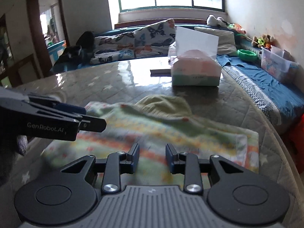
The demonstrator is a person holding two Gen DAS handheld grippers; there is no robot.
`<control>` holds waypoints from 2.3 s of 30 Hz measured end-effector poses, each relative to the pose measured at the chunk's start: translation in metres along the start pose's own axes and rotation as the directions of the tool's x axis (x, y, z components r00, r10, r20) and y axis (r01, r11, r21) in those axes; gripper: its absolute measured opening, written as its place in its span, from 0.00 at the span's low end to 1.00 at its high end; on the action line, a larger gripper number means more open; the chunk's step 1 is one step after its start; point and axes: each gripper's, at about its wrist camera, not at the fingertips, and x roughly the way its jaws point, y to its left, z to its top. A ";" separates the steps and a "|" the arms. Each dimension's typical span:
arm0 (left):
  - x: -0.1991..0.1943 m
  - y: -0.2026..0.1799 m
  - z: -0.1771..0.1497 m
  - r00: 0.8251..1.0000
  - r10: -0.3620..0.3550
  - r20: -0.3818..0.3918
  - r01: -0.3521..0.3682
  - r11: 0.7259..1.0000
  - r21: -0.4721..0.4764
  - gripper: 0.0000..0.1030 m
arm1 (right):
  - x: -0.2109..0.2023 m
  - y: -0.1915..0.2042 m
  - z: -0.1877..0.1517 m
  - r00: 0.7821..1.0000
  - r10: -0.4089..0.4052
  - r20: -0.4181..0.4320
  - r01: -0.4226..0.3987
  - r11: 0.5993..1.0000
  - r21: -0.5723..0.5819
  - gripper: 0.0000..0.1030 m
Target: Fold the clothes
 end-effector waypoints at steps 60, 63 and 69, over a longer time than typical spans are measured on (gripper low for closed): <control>-0.069 -0.008 -0.089 0.996 0.062 -0.058 -0.066 0.995 -0.081 1.00 | -0.074 0.011 -0.082 0.980 -0.197 -0.032 0.199 0.945 0.261 1.00; -0.072 -0.008 -0.092 0.997 0.058 -0.059 -0.063 0.995 -0.081 1.00 | -0.075 0.013 -0.083 0.980 -0.198 -0.030 0.198 0.941 0.273 1.00; -0.078 -0.006 -0.096 0.997 0.055 -0.052 -0.059 0.995 -0.081 1.00 | -0.076 0.019 -0.085 0.978 -0.207 -0.030 0.208 0.941 0.267 1.00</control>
